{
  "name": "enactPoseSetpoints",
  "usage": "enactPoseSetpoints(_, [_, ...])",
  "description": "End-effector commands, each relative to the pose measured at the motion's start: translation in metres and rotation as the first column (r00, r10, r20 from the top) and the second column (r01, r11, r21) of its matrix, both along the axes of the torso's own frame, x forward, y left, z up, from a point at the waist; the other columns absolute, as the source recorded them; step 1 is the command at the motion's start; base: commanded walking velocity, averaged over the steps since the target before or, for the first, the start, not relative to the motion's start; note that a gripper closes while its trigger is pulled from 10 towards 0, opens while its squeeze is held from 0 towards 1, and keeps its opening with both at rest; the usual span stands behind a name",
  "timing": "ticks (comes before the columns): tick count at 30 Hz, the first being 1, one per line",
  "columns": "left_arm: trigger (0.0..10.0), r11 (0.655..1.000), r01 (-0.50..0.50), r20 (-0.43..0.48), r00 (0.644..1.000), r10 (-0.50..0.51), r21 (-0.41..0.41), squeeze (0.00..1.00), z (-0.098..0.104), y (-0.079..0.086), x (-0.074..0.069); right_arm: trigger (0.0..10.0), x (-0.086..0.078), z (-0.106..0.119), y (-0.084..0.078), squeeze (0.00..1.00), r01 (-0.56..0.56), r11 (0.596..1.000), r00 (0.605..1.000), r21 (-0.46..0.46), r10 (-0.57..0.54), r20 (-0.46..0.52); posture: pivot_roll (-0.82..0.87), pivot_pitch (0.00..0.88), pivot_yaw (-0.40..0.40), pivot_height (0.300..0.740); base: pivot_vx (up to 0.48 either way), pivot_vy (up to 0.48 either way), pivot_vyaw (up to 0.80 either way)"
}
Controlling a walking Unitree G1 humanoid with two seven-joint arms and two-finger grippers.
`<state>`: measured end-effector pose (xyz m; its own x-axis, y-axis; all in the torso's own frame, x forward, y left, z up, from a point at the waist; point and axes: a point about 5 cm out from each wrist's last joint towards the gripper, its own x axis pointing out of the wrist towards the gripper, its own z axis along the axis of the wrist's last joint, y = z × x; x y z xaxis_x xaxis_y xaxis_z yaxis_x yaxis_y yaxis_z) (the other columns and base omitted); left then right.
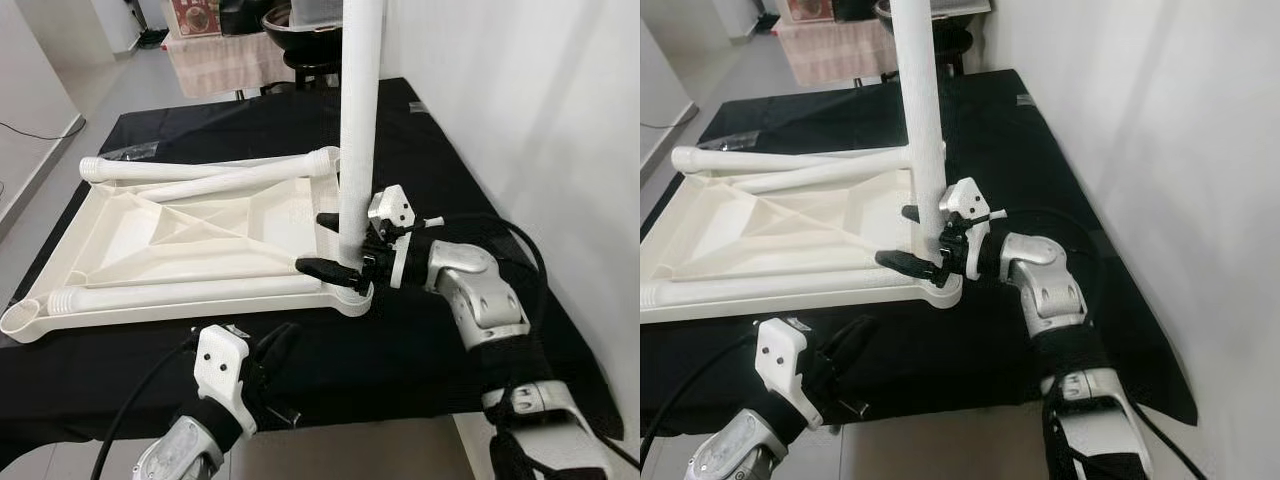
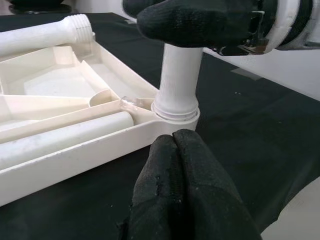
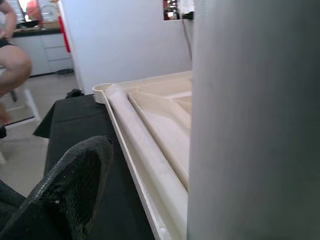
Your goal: Building children table
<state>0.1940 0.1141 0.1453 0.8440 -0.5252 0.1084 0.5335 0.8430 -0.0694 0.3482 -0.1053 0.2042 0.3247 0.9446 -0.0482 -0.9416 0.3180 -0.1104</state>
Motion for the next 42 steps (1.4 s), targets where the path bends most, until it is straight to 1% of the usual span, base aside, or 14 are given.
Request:
enactPoseSetpoints(1, [10.0, 1.0, -0.003, -0.008, 1.0, 0.003, 0.017, 0.0, -0.002, 0.001, -0.003, 10.0, 0.001, -0.003, 0.012, 0.0, -0.061, 0.998, 0.998, -0.01, 0.061, -0.023, 0.04, 0.134, 0.049, 0.74, 0.0, 0.0, 0.0])
enactPoseSetpoints(2, [10.0, 1.0, -0.003, -0.008, 1.0, 0.003, 0.017, 0.0, -0.002, 0.001, -0.003, 10.0, 0.001, -0.003, 0.012, 0.0, -0.061, 0.998, 0.998, -0.01, 0.061, -0.023, 0.04, 0.134, 0.049, 0.74, 0.0, 0.0, 0.0])
enactPoseSetpoints(4, [10.0, 1.0, -0.006, -0.012, 1.0, 0.006, 0.023, 0.0, -0.001, 0.001, -0.005, 0.0, 0.01, -0.003, 0.011, 0.0, -0.076, 0.997, 0.996, -0.016, 0.075, -0.055, 0.06, 0.144, 0.045, 0.74, 0.0, 0.0, 0.0])
enactPoseSetpoints(13, [10.0, 1.0, -0.01, -0.013, 1.0, 0.01, 0.026, 0.0, -0.001, 0.001, -0.007, 0.0, 0.015, -0.001, 0.004, 0.0, -0.074, 0.997, 0.995, 0.007, 0.075, -0.072, 0.06, 0.149, 0.043, 0.74, 0.0, 0.0, 0.0])
enactPoseSetpoints(23, [10.0, 1.0, -0.012, -0.008, 1.0, 0.012, 0.023, 0.0, 0.0, 0.002, -0.004, 0.0, -0.001, -0.018, -0.033, 0.0, 0.193, 0.981, 0.981, 0.008, -0.193, -0.015, 0.04, 0.149, 0.045, 0.74, 0.0, 0.0, 0.0])
enactPoseSetpoints(24, [10.0, 1.0, -0.013, -0.005, 1.0, 0.013, 0.024, 0.0, 0.001, 0.005, -0.002, 0.0, -0.029, -0.062, -0.028, 0.0, 0.66, 0.747, 0.736, -0.075, -0.664, -0.134, 0.03, 0.151, 0.045, 0.74, 0.0, 0.0, 0.0])
enactPoseSetpoints(26, [10.0, 1.0, -0.013, -0.005, 1.0, 0.013, 0.024, 0.0, 0.001, 0.005, -0.002, 0.0, -0.029, -0.062, -0.028, 0.0, 0.66, 0.747, 0.736, -0.075, -0.664, -0.134, 0.03, 0.151, 0.045, 0.74, 0.0, 0.0, 0.0])
enactPoseSetpoints(28, [10.0, 1.0, -0.014, -0.003, 1.0, 0.015, 0.026, 0.0, 0.001, 0.007, -0.001, 0.0, -0.057, -0.078, -0.027, 0.0, 0.817, 0.558, 0.538, -0.146, -0.829, -0.156, 0.03, 0.149, 0.077, 0.74, 0.0, 0.0, 0.0])
enactPoseSetpoints(37, [10.0, 0.999, 0.003, -0.009, 1.0, -0.003, 0.033, 0.0, 0.0, 0.006, 0.001, 0.0, -0.041, -0.073, -0.019, 0.0, 0.8, 0.585, 0.575, -0.136, -0.811, -0.104, 0.03, 0.134, 0.066, 0.74, 0.0, 0.0, 0.0])
enactPoseSetpoints(38, [10.0, 0.999, 0.001, -0.008, 1.0, -0.001, 0.033, 0.0, 0.0, 0.006, 0.001, 2.2, -0.042, -0.073, -0.016, 0.0, 0.798, 0.584, 0.576, -0.147, -0.811, -0.098, 0.03, 0.133, 0.066, 0.74, 0.0, 0.0, 0.0])
enactPoseSetpoints(39, [10.0, 0.999, 0.001, -0.008, 1.0, -0.001, 0.033, 0.0, 0.0, 0.006, 0.001, 2.2, -0.042, -0.073, -0.016, 0.0, 0.798, 0.584, 0.576, -0.147, -0.811, -0.098, 0.03, 0.133, 0.066, 0.74, 0.0, 0.0, 0.0])
enactPoseSetpoints(40, [10.0, 0.999, -0.003, -0.007, 1.0, 0.003, 0.032, 0.0, 0.0, 0.006, 0.002, 10.0, -0.043, -0.072, -0.013, 0.0, 0.788, 0.599, 0.591, -0.143, -0.801, -0.098, 0.03, 0.132, 0.06, 0.74, 0.0, 0.0, 0.0])
enactPoseSetpoints(41, [10.0, 0.999, -0.003, -0.007, 1.0, 0.003, 0.032, 0.0, 0.0, 0.006, 0.002, 10.0, -0.043, -0.072, -0.013, 0.0, 0.788, 0.599, 0.591, -0.143, -0.801, -0.098, 0.03, 0.132, 0.06, 0.74, 0.0, 0.0, 0.0])
enactPoseSetpoints(42, [10.0, 0.999, -0.006, -0.006, 1.0, 0.006, 0.032, 0.0, 0.0, 0.006, 0.002, 10.0, -0.043, -0.071, -0.01, 1.0, 0.778, 0.616, 0.604, -0.122, -0.788, -0.123, 0.04, 0.133, 0.057, 0.74, 0.0, 0.0, 0.0])
